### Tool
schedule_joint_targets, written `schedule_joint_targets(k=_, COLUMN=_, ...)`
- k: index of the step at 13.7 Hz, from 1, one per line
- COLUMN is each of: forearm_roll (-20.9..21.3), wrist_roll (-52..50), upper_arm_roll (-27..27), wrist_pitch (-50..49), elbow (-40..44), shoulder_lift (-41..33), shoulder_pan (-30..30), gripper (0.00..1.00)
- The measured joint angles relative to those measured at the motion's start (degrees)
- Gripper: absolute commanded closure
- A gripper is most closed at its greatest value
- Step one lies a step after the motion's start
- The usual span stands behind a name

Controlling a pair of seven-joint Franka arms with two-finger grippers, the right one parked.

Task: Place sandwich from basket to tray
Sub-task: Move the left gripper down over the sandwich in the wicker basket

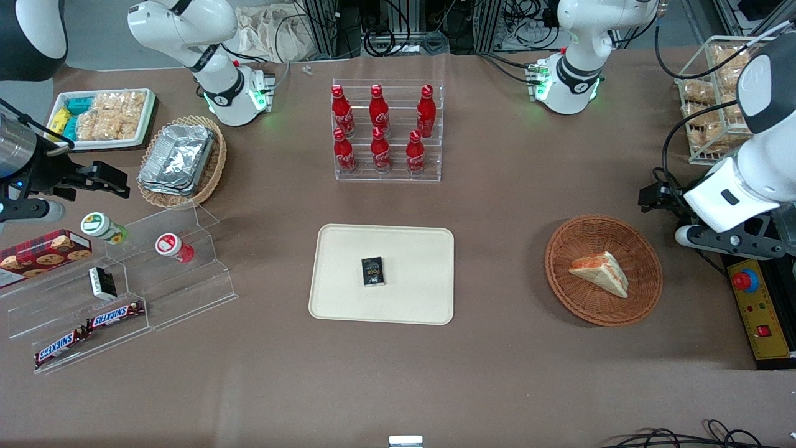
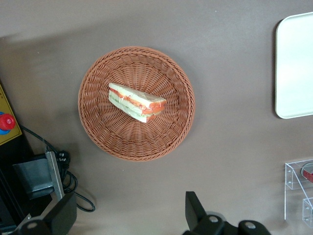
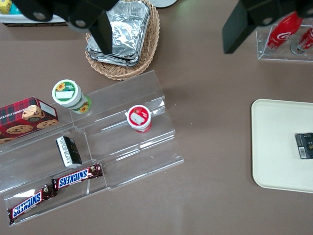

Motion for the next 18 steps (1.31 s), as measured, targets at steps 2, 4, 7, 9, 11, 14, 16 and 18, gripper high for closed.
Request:
schedule_joint_targets(k=2, forearm_roll=0.0, wrist_roll=-0.1, upper_arm_roll=0.0, wrist_pitch=-0.1, elbow=0.0, shoulder_lift=0.1, shoulder_pan=0.0, gripper=0.0)
schedule_joint_targets(k=4, forearm_roll=0.0, wrist_roll=-0.8, upper_arm_roll=0.0, wrist_pitch=-0.1, elbow=0.0, shoulder_lift=0.7, shoulder_pan=0.0, gripper=0.0)
schedule_joint_targets(k=7, forearm_roll=0.0, wrist_roll=-6.3, upper_arm_roll=0.0, wrist_pitch=-0.1, elbow=0.0, shoulder_lift=1.7, shoulder_pan=0.0, gripper=0.0)
schedule_joint_targets(k=9, forearm_roll=0.0, wrist_roll=-12.6, upper_arm_roll=0.2, wrist_pitch=1.1, elbow=-1.9, shoulder_lift=2.1, shoulder_pan=0.0, gripper=0.0)
schedule_joint_targets(k=11, forearm_roll=0.0, wrist_roll=-18.1, upper_arm_roll=0.3, wrist_pitch=10.5, elbow=-7.9, shoulder_lift=2.0, shoulder_pan=0.1, gripper=0.0)
schedule_joint_targets(k=14, forearm_roll=0.0, wrist_roll=-31.0, upper_arm_roll=0.4, wrist_pitch=27.4, elbow=-19.0, shoulder_lift=2.3, shoulder_pan=0.1, gripper=0.0)
schedule_joint_targets(k=16, forearm_roll=0.5, wrist_roll=-39.0, upper_arm_roll=1.0, wrist_pitch=34.0, elbow=-23.7, shoulder_lift=3.3, shoulder_pan=0.2, gripper=0.0)
schedule_joint_targets(k=18, forearm_roll=0.7, wrist_roll=-47.0, upper_arm_roll=2.2, wrist_pitch=38.9, elbow=-26.2, shoulder_lift=4.6, shoulder_pan=1.1, gripper=0.0)
